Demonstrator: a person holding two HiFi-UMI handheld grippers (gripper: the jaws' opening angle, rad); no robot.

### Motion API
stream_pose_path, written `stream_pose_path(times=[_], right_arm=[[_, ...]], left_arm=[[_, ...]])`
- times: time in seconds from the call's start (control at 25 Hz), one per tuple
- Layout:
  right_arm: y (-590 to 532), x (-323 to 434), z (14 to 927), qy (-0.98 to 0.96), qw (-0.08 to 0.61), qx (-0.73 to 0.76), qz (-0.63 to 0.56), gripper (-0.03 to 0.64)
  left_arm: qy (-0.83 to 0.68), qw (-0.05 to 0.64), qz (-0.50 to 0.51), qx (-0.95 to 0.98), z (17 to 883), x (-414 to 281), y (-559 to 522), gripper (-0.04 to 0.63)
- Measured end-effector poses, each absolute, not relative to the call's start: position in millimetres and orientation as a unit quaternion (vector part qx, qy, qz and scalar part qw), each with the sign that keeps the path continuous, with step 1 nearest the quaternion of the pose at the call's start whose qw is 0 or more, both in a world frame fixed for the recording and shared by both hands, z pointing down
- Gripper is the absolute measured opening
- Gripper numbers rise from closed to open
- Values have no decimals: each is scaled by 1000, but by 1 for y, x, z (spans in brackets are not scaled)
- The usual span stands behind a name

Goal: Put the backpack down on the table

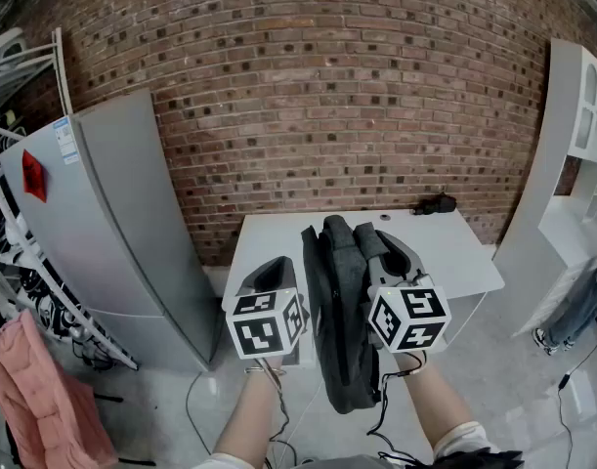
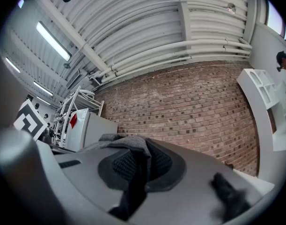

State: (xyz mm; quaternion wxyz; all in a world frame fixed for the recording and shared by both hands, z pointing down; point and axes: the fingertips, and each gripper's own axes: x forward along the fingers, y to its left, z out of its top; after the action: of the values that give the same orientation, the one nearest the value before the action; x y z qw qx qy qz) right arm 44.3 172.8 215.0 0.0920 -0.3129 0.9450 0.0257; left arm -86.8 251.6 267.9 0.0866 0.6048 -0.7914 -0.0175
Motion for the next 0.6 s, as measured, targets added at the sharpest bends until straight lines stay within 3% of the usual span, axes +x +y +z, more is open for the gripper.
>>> stream_pose_path(times=[0.6], right_arm=[[171,32,219,939,84,-332,24,44]], left_arm=[[-781,82,-17,618,273,-112,252,11]])
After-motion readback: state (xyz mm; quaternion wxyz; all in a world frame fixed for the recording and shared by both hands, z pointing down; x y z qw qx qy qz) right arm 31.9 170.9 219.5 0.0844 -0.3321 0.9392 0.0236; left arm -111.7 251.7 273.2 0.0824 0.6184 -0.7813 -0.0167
